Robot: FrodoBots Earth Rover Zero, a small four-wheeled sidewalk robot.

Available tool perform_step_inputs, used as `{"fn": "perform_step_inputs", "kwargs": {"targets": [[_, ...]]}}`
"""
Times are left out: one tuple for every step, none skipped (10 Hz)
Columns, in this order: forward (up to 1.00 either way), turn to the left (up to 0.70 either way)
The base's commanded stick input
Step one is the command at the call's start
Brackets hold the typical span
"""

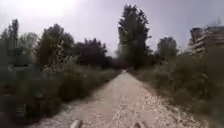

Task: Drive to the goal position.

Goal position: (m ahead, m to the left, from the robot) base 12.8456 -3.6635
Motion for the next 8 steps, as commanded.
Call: {"fn": "perform_step_inputs", "kwargs": {"targets": [[0.85,0.00],[0.85,0.00],[0.85,-0.19],[0.85,-0.28],[0.85,-0.34],[0.85,-0.20],[0.85,0.00],[0.85,0.00]]}}
